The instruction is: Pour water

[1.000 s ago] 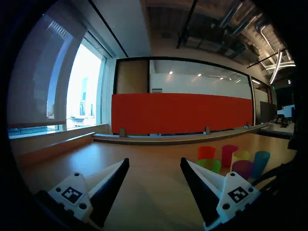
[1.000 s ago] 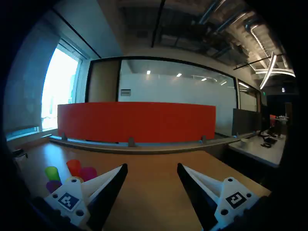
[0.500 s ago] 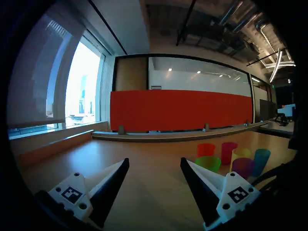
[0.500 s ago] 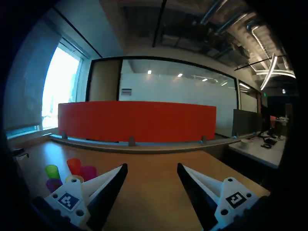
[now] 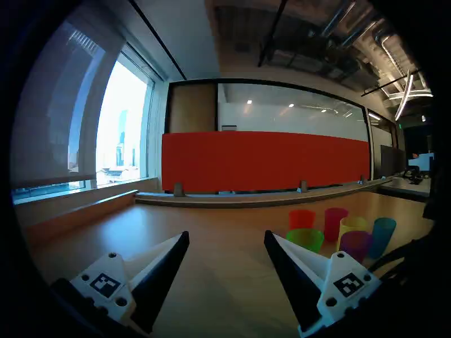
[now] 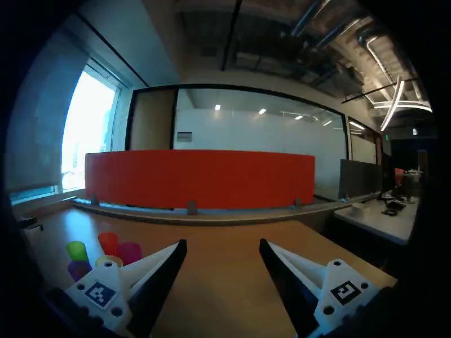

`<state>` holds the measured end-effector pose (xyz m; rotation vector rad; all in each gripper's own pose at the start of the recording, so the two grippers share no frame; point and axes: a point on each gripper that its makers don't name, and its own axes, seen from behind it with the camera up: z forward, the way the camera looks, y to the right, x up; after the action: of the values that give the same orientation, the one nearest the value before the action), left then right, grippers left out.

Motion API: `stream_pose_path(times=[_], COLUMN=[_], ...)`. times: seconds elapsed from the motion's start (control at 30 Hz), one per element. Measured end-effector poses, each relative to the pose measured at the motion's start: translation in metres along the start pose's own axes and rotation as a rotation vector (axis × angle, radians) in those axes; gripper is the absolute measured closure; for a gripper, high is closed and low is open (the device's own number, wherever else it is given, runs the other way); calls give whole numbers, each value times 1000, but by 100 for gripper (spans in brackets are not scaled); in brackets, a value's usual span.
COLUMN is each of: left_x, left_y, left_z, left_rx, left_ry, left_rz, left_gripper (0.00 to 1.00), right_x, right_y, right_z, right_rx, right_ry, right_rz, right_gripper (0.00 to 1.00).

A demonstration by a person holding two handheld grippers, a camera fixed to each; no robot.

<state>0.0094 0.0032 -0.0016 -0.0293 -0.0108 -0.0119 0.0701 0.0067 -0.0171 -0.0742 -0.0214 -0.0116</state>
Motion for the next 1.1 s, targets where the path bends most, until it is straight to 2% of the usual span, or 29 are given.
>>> stream_pose_path(times=[0.37,0.77,1.1], left_x=[0,0,0], left_y=[1,0,0], left_z=[0,0,-1], left_rx=[0,0,0], left_ry=[-1,-1,-1], left_rz=[0,1,1], left_gripper=[1,1,1], right_x=[-4,-16,-47], right_y=[-5,-20,-12], right_z=[4,10,16], right_rx=[28,55,60], right_ry=[33,82,54], right_rz=[1,-71,6], right_gripper=[0,0,0])
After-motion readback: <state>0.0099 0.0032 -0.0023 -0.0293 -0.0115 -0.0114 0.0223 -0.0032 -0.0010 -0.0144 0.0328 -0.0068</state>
